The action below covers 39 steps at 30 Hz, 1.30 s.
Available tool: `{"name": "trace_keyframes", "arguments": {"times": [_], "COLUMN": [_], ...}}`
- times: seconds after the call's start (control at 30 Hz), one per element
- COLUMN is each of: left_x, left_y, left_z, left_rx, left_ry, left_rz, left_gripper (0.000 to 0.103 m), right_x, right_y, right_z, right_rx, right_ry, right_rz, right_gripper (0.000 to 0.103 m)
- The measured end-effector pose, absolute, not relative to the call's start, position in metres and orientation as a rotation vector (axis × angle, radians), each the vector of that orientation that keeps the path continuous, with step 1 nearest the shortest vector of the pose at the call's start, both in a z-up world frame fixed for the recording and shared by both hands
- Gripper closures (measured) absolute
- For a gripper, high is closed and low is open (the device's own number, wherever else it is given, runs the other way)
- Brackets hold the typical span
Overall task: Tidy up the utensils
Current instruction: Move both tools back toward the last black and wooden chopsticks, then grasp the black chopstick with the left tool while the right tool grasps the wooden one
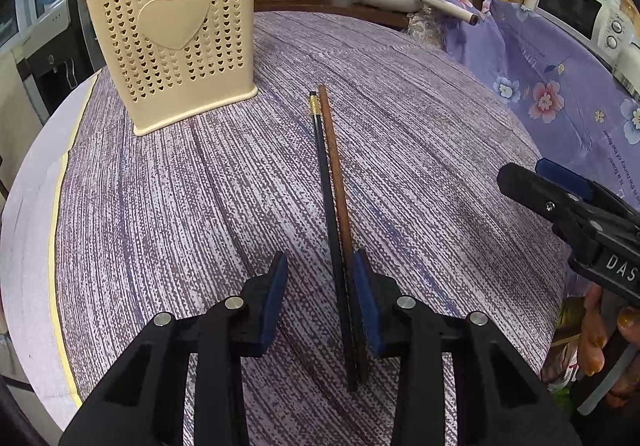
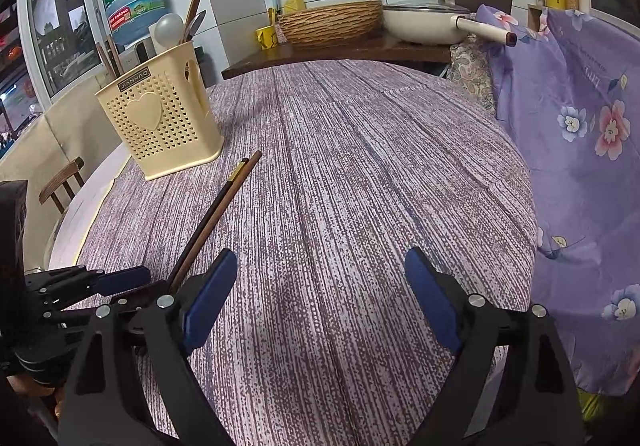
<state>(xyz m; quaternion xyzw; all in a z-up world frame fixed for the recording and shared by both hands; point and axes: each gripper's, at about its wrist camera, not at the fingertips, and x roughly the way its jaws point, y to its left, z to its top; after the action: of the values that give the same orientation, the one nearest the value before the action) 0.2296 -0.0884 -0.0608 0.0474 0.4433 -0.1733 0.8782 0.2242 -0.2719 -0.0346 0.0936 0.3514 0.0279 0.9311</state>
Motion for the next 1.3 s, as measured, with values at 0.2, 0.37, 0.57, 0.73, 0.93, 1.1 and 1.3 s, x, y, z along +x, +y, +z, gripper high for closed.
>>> {"name": "trace_keyframes", "arguments": {"times": [0.2, 0.37, 0.57, 0.73, 0.93, 1.1, 1.3], "left_x": [0.230, 0.229, 0.230, 0.233, 0.244, 0.261, 0.282], "left_y": [-0.083, -0.079, -0.079, -0.089, -0.098, -0.104, -0.092], "left_z": [-0.060, -0.060, -0.060, -0.060, -0.061, -0.061, -0.060], "left_rx": [0.064, 0.052, 0.055, 0.110, 0.140, 0.131, 0.068], "left_ry": [0.936, 0.937, 0.939, 0.934, 0.936, 0.939, 0.949], "left_rz": [-0.357, -0.350, -0.347, -0.338, -0.334, -0.314, -0.269], "left_gripper": [0.069, 0.070, 0.070, 0.070, 0.070, 0.070, 0.082], "right_x": [0.226, 0.227, 0.226, 0.225, 0.225, 0.225, 0.225], "right_y": [-0.278, -0.279, -0.276, -0.273, -0.274, -0.272, -0.269], "right_z": [-0.038, -0.039, -0.038, -0.037, -0.037, -0.037, -0.038], "right_rx": [0.208, 0.219, 0.222, 0.214, 0.225, 0.226, 0.211], "right_ry": [0.734, 0.739, 0.742, 0.742, 0.747, 0.756, 0.763], "right_rz": [0.052, 0.050, 0.061, 0.069, 0.064, 0.067, 0.072], "right_gripper": [0.018, 0.018, 0.017, 0.017, 0.017, 0.017, 0.017]}}
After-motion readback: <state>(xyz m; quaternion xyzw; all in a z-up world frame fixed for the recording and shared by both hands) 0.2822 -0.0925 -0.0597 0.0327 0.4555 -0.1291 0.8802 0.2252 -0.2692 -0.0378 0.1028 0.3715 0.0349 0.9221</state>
